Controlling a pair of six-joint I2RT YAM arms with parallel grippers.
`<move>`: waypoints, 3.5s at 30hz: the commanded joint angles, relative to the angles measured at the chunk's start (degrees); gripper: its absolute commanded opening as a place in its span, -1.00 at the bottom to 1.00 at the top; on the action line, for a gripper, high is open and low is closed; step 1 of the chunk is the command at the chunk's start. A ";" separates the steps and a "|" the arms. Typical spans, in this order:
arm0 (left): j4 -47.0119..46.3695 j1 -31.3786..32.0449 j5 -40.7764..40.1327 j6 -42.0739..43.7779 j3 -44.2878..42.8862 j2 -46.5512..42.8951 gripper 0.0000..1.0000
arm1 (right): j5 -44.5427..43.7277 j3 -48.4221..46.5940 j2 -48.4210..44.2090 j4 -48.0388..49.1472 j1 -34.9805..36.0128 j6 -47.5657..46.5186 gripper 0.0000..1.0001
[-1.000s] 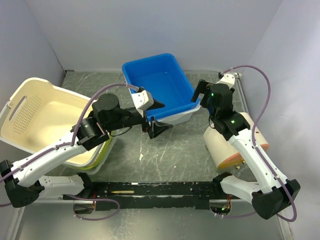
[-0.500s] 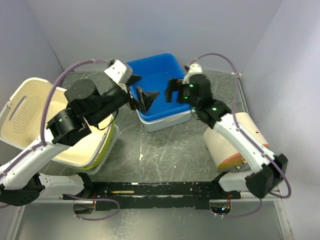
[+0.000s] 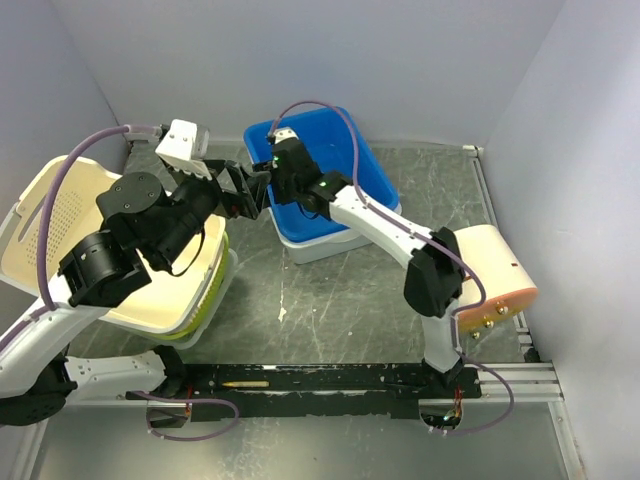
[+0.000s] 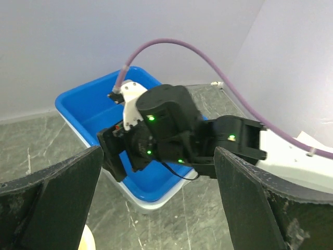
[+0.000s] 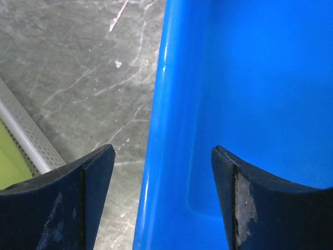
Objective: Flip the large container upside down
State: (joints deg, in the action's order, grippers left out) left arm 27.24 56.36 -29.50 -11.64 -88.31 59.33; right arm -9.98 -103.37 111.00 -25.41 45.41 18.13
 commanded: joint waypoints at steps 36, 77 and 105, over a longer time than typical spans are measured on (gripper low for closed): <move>3.94 -0.02 -1.29 -3.49 -2.03 2.06 0.99 | 9.48 -14.05 -5.44 1.16 -0.85 7.85 -1.00; 3.35 -3.67 10.30 -10.83 -3.79 38.67 0.92 | 7.38 -10.07 -25.36 -2.59 -37.26 -4.40 -1.00; 17.89 -7.76 -3.13 -10.61 -5.85 19.49 0.92 | 59.11 21.63 -23.42 38.35 -51.61 45.64 -1.00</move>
State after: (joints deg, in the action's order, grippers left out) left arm 43.48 48.84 -29.93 -24.16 -89.12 81.69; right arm 41.28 -83.46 89.10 -7.33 -6.17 49.30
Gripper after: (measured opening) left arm 0.960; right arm 0.197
